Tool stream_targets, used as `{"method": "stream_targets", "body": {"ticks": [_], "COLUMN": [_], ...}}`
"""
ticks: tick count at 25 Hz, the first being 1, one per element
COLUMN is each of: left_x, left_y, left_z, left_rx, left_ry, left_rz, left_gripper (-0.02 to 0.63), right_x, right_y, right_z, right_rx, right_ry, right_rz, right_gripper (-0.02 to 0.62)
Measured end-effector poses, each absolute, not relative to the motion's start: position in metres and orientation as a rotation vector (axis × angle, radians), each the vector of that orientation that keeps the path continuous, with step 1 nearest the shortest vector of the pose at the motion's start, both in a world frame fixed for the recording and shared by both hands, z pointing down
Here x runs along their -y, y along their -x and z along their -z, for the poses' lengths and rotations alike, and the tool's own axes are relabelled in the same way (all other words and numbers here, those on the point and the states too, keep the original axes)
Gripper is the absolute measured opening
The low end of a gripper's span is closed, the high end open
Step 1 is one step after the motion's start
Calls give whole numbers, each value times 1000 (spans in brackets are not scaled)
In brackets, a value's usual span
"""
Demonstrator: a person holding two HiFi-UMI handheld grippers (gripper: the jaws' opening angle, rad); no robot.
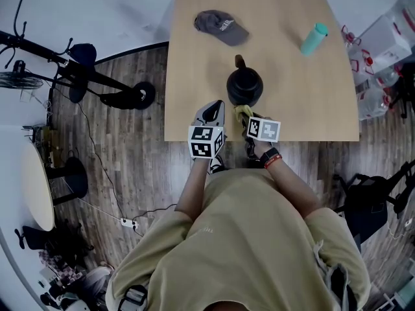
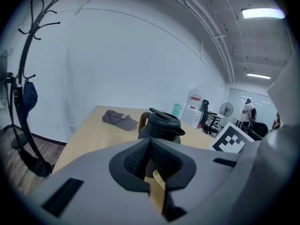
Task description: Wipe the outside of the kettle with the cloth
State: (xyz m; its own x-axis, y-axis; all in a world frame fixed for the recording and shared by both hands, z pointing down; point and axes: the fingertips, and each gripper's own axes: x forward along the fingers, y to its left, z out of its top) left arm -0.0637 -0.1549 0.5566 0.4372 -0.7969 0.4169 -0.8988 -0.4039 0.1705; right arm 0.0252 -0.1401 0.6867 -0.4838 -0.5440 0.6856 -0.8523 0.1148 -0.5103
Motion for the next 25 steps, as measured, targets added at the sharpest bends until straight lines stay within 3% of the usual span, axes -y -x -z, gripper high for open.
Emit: {"method": "stream_targets", "body": {"ticks": [25], "left_x": [144], "left_y": [33], "left_z": [-562], "left_rx": [1511], "left_ry": [-2277], "left_rz": [-369], "left_gripper": [25], "right_x": [173], "right_y": [-118], "right_z": [-693], "right_rx": [1970], "right_ry": [-1465], "right_rz": [-1015], "right_gripper": [146]}}
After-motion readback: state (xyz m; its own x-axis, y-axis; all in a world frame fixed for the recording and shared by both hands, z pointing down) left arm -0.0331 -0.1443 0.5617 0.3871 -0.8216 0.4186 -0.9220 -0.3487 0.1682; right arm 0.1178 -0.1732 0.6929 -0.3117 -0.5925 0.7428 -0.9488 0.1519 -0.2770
